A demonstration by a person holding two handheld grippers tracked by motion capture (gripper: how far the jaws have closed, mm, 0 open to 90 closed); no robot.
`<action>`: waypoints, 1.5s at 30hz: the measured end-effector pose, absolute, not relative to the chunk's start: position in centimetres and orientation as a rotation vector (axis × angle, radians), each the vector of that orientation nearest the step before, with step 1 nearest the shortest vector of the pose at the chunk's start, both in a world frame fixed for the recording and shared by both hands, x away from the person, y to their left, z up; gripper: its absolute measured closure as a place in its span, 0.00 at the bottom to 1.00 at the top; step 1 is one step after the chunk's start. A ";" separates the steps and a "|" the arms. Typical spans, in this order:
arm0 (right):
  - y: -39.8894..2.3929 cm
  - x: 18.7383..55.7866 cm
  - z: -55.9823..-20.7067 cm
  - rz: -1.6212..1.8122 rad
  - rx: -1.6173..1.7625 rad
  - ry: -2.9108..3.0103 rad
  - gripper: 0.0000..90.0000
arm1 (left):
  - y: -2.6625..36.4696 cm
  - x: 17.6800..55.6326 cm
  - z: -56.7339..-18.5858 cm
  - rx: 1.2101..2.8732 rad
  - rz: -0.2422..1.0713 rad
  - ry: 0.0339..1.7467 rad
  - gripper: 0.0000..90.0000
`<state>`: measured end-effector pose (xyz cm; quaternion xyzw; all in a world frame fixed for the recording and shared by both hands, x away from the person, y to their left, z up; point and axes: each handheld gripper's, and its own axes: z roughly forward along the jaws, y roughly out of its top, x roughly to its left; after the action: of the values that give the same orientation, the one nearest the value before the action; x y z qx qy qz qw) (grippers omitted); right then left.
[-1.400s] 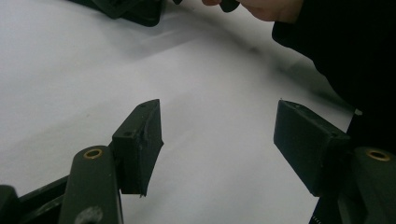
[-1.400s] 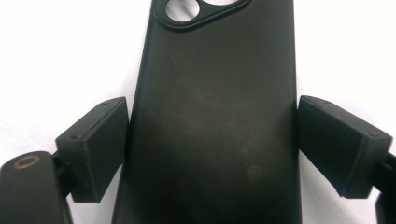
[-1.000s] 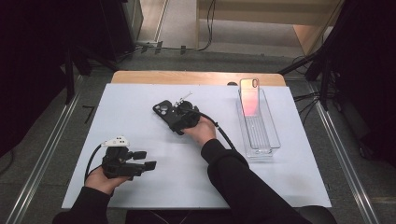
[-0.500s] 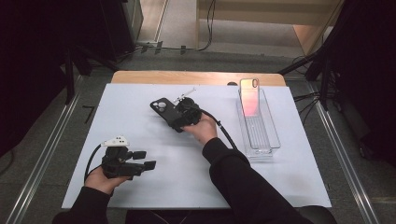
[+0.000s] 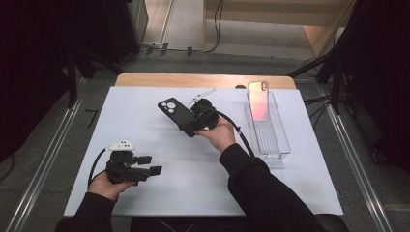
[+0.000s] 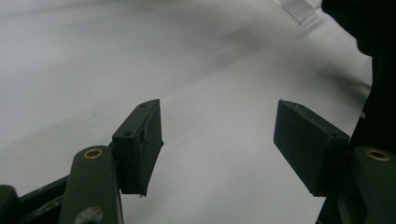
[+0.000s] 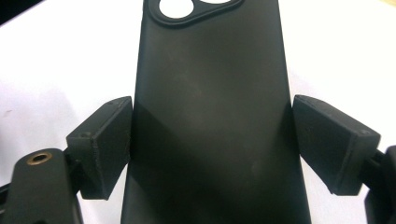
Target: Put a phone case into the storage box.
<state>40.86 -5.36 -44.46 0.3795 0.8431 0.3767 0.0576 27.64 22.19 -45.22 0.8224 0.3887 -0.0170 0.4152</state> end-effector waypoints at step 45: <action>-12.5 28.8 -43.9 1.289 1.313 2.378 0.16 | 18.1 30.3 -40.8 2.009 -0.173 1.044 0.35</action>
<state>28.85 -12.51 -43.86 0.4355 0.7892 0.4278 0.0672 30.32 18.10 -40.84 0.8022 0.4170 -0.0689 0.4217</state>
